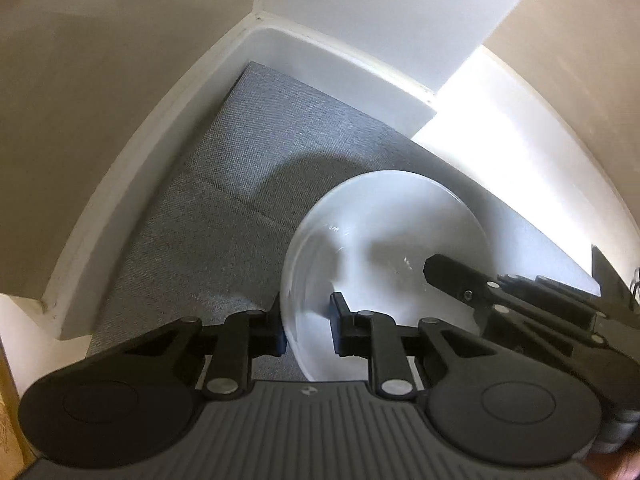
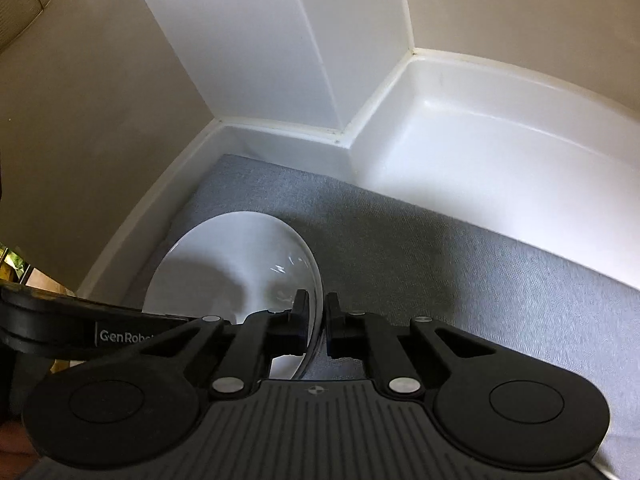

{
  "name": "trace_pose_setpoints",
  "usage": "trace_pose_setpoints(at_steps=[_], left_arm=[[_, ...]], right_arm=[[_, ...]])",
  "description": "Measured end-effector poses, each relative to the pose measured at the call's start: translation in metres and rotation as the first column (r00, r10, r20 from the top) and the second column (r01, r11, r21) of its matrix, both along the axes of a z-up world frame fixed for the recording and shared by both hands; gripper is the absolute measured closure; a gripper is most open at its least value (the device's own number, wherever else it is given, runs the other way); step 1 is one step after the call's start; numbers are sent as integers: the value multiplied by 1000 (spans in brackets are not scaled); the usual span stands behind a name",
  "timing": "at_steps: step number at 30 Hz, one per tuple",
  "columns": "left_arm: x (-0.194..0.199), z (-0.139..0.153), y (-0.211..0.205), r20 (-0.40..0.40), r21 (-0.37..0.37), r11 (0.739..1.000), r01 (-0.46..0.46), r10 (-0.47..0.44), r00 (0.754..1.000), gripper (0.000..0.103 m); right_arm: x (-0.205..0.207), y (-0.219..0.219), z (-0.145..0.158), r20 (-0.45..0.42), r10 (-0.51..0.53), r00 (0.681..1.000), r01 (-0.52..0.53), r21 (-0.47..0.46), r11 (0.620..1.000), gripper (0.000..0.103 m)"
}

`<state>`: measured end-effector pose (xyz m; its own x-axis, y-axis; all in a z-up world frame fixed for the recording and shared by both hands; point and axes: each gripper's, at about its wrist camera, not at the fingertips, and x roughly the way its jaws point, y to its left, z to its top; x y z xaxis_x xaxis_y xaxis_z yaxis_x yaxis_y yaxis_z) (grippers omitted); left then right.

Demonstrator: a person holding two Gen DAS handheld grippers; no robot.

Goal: Organize plates and bowls
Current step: 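Carry the white bowl with both tools onto the bowl stack, open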

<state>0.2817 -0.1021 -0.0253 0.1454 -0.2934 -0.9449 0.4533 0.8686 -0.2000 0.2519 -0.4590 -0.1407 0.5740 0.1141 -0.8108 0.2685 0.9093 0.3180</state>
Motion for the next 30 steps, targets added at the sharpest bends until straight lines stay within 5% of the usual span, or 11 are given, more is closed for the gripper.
trace_pose_setpoints(at_steps=[30], left_arm=[[-78,38,48,146,-111,993,35,-18,989,80]], right_arm=[[-72,44,77,138,-1,990,11,-72,997,94]])
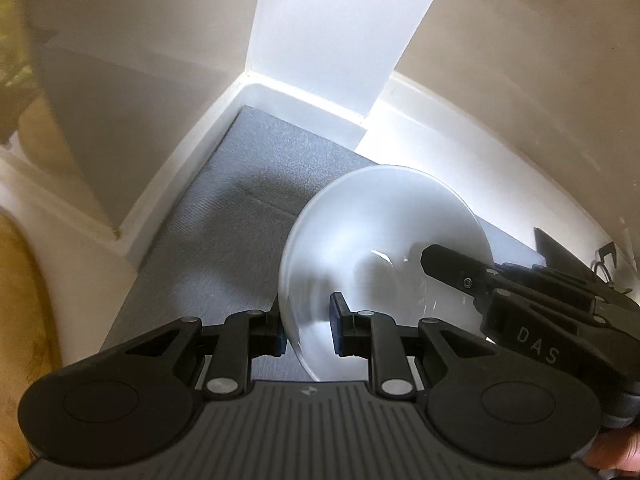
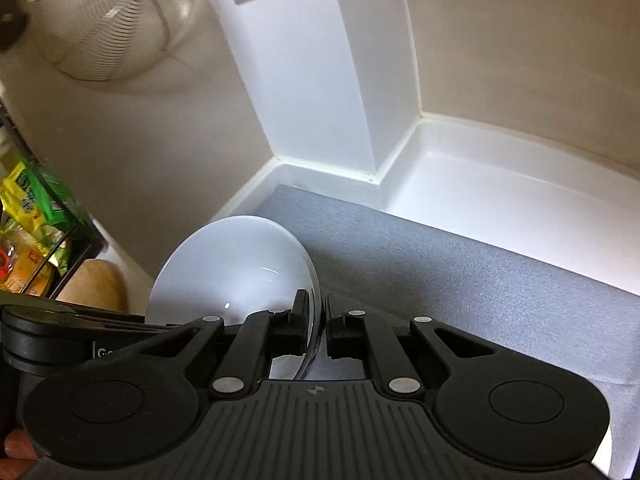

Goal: Organize plates and bowls
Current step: 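Carry the white bowl with both tools onto the bowl stack, open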

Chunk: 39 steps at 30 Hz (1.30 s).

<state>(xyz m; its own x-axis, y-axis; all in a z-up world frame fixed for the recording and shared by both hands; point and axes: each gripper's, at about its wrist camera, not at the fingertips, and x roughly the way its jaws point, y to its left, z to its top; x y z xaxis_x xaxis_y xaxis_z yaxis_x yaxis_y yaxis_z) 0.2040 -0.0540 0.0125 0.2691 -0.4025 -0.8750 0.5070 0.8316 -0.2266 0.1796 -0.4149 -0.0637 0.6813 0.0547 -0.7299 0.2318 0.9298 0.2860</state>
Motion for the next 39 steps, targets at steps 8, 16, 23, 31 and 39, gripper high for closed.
trace_pose_setpoints(at_steps=[8,16,23,31,39], left_arm=[[-30,15,34,27,-14,1000,-22,22,999,80],[-50,14,74,0,-15,999,-51,51,999,80],[-62,18,106,-1,-1,997,-77,77,997,80],[-72,4,134,-49,21,995,-99,100,994,81],[-76,-4,131,-71,31,997,-73,75,995,80]], right_arm=[[-23,31,16,30,30,999,-30,-21,999,94],[-37,65,18,19,84,996,-83,-23,996,94],[-47,95,22,12,134,991,-133,-20,991,94],[-52,118,13,-24,180,983,-180,0,984,94],[-56,121,6,-41,171,984,-172,-19,985,95]])
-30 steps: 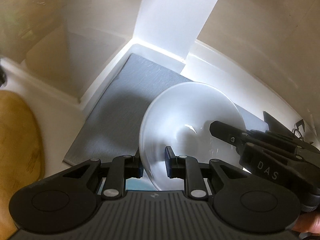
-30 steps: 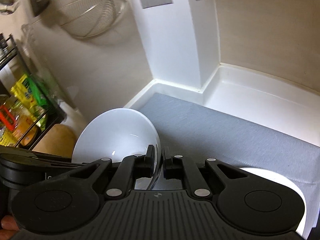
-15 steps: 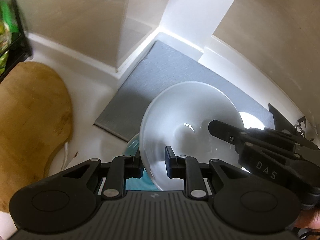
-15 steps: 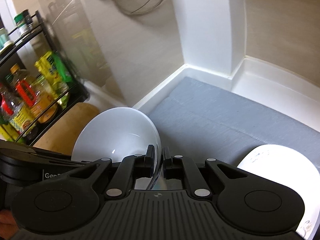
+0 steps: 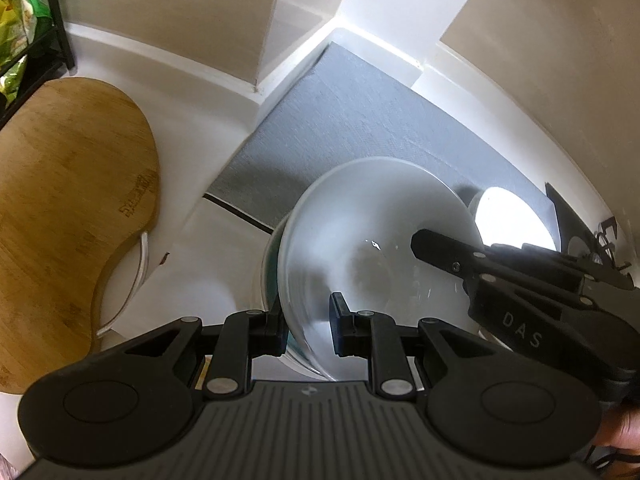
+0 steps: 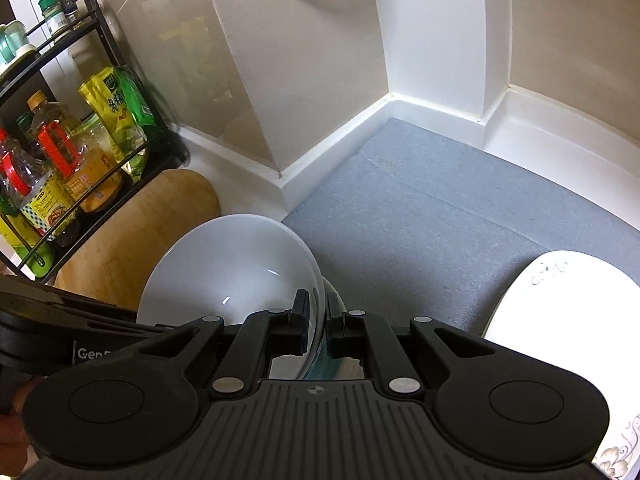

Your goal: Organize plates and bowls

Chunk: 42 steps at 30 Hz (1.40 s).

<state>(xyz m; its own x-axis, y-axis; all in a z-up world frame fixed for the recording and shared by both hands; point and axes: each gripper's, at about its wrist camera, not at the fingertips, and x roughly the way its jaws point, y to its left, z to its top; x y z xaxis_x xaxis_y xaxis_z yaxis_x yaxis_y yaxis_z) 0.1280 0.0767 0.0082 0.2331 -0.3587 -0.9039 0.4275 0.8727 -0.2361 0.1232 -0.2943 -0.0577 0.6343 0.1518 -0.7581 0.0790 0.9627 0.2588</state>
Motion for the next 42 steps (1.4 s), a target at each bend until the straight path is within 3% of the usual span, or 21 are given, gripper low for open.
trace_pose_setpoints(at_steps=[9,21,24,26,28,33,34,35,36,38,42], left_arm=[[4,-4,-4,-5,11,1000,10,-10,1000,81],[9,8,0,0,12,1000,14,-14,1000,79],[9,12,2,-5,-13,1000,22,-22,1000,68],[8,18,2,19,-30,999,27,-26,999,40],[6,29,2,85,-23,1000,18,-16,996,23],[15,40,11,132,-45,999,-17,23,991,12],[20,37,13,124,-41,998,-38,42,991,12],[24,33,15,113,-37,998,-53,57,992,12],[27,29,17,102,-35,997,-66,69,992,12],[32,19,20,84,-29,996,-90,92,992,12],[33,-3,21,69,1,994,-105,105,992,12]], right_arm=[[-1,-5,-16,-30,-22,999,21,-3,1000,96],[-3,-4,-16,-19,2,1000,-3,-16,1000,95],[-3,-3,-16,-18,6,1000,-7,-18,1000,95],[-2,-2,-16,-17,13,1000,-13,-26,1000,95],[-2,0,-16,-14,20,1000,-21,-37,999,94],[-1,1,-14,-22,19,1000,-20,-45,999,93],[-1,0,-13,-23,18,1000,-19,-44,999,90],[0,-1,-11,-24,8,1000,-9,-44,999,80],[0,-2,-10,-20,-1,1000,0,-42,999,63],[0,-8,-7,-9,-19,1000,19,-28,999,44],[0,-17,-10,-32,-32,999,32,20,999,31]])
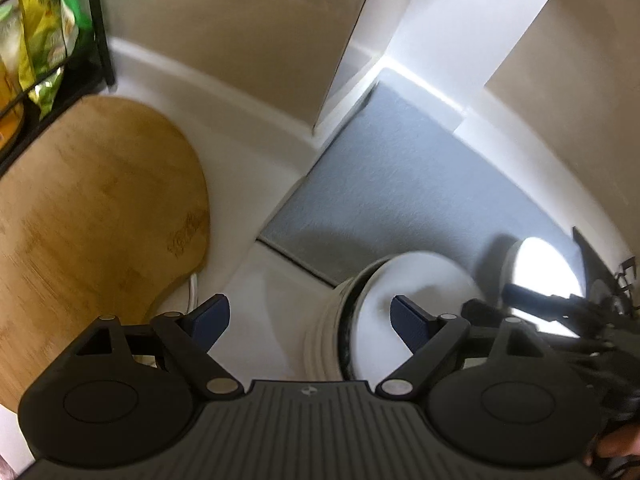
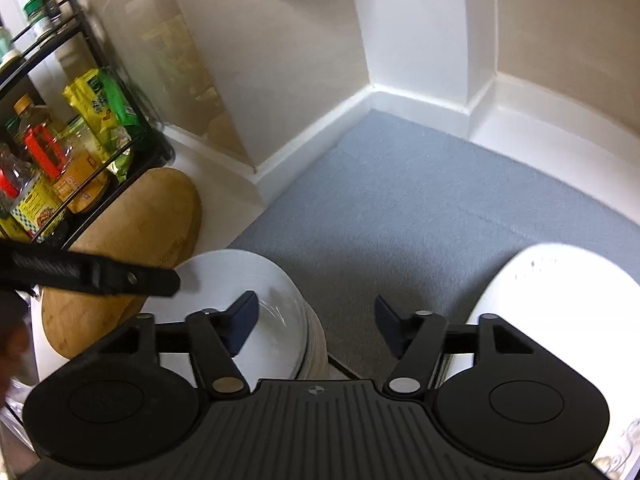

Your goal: Organize plates and bowls

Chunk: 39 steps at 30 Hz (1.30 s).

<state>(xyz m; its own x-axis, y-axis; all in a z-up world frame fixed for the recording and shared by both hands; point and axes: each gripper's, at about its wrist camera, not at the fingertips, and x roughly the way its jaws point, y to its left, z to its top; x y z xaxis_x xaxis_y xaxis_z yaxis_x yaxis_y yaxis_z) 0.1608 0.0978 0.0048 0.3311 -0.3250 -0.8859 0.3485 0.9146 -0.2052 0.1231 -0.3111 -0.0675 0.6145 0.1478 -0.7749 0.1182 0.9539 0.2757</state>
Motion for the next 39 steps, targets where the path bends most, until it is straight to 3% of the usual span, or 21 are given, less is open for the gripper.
trace_pose_setpoints(at_steps=[2,7,15,17,20,31,39], left_arm=[[-1,-12,-1,-18,5,1000,-4,4,1000,6],[-2,-29,-8,-17,0,1000,-5,5,1000,6],[6,-52,-16,-82,5,1000,9,-8,997,6],[8,-55,-17,-83,8,1000,7,-6,996,0],[12,-59,-16,-91,7,1000,13,-12,996,0],[20,-69,-20,-136,-60,996,63,-71,988,0],[24,-78,-12,-114,-148,983,109,-126,985,0]], right_arm=[[0,-2,-6,-29,-6,1000,7,21,1000,31],[1,-5,-19,-104,-18,994,25,68,997,30],[13,-4,-35,-184,-12,983,28,86,996,29],[15,-4,-40,-199,-15,980,35,94,995,29],[18,-5,-45,-217,-20,976,44,107,993,26],[28,-1,-50,-221,-2,975,24,100,995,16],[31,5,-53,-214,42,976,-31,52,998,0]])
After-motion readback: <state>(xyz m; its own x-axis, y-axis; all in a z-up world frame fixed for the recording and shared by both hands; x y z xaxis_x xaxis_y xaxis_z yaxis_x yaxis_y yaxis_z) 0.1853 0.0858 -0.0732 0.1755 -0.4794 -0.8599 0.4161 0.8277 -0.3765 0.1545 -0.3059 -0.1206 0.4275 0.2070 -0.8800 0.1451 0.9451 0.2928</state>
